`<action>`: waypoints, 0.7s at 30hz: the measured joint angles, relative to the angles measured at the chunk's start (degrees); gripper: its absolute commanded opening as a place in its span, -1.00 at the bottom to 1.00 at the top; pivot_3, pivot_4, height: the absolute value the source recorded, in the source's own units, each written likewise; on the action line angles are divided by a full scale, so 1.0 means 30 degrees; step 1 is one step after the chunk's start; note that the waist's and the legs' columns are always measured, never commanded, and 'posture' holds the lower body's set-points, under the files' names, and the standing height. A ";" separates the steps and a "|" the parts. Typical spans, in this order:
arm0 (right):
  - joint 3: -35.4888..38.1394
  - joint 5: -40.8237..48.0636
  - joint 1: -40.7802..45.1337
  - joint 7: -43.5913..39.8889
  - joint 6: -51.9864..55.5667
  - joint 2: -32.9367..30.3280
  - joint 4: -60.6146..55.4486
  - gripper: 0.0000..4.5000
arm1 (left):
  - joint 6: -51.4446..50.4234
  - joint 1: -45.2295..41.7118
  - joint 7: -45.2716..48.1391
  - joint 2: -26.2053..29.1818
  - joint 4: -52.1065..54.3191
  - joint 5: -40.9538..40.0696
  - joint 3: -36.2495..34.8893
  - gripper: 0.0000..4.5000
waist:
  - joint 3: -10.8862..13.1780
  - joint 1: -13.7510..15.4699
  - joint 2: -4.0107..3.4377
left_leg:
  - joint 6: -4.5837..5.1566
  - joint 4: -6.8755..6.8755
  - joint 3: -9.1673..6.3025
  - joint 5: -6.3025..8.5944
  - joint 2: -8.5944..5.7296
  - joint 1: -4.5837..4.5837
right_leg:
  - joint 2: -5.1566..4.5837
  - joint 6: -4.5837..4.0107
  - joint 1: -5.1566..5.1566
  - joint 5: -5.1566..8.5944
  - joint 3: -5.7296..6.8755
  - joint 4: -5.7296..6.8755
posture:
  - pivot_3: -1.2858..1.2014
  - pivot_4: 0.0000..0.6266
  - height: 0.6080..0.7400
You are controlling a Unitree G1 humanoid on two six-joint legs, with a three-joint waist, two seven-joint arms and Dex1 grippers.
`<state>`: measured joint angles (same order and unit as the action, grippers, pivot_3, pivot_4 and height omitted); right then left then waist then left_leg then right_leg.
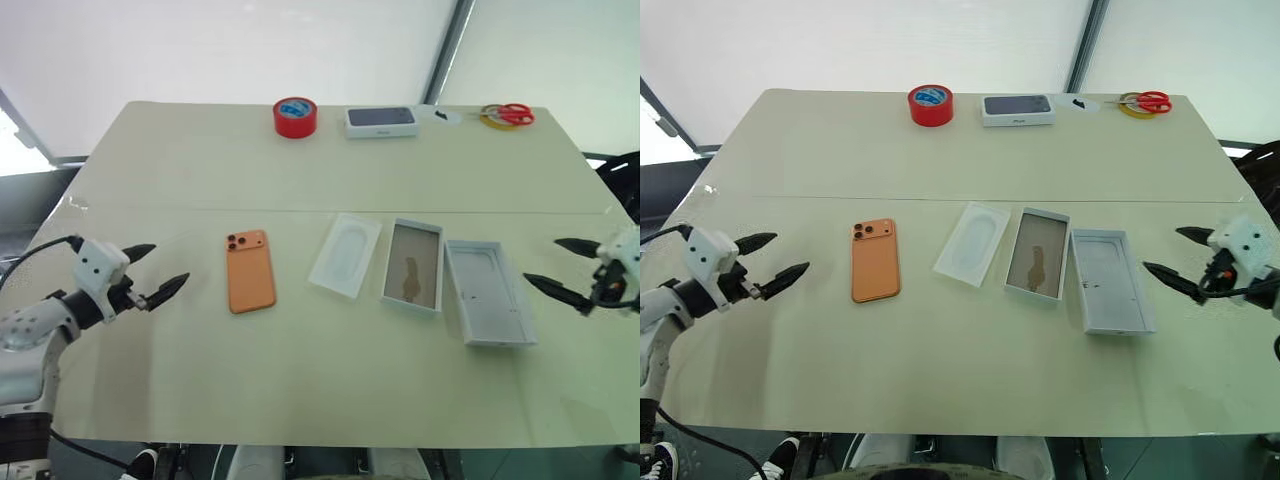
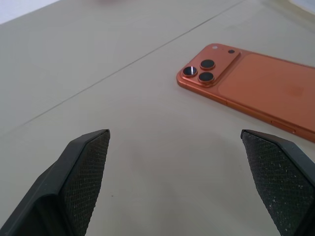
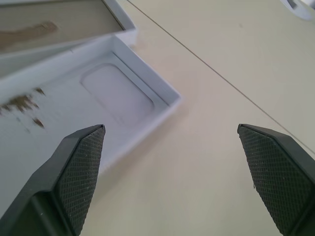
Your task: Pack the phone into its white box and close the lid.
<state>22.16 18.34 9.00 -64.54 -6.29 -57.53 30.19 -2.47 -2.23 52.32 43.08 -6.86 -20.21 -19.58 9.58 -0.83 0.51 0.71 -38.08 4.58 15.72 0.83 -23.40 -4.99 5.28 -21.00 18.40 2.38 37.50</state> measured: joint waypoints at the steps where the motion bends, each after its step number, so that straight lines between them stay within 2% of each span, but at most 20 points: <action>1: 0.0040 -0.0006 0.0000 -0.0005 -0.0091 0.0000 0.0136 1.00 | 0.0102 -0.0004 -0.0019 0.0001 0.0001 -0.0003 -0.0006 0.99 | 0.0000 -0.0003 -0.0001 | 0.0000 0.0000 0.0001 0.0000 0.0001 0.0003 | -0.0001 0.0000 0.0001 0.0000 -0.0002 0.0000 | 0.03 -0.52 0.84; 21: -0.0493 -0.0250 0.0664 0.0067 -0.0166 0.0057 -0.0036 1.00 | 0.0547 -0.0563 -0.0462 0.0047 -0.0396 0.0249 -0.0018 0.99 | -0.0003 0.0015 -0.0007 | -0.0001 0.0000 0.0001 0.0000 -0.0001 0.0004 | -0.0004 0.0000 0.0003 0.0000 -0.0004 0.0000 | 0.03 -0.52 0.84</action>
<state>20.68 17.59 10.99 -64.33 -6.79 -57.36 30.09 -0.83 -3.91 50.94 43.22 -8.04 -19.47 -19.64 9.57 -0.79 0.49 0.70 -38.08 4.58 15.72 0.82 -23.39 -5.00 5.28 -20.99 18.40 2.37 37.50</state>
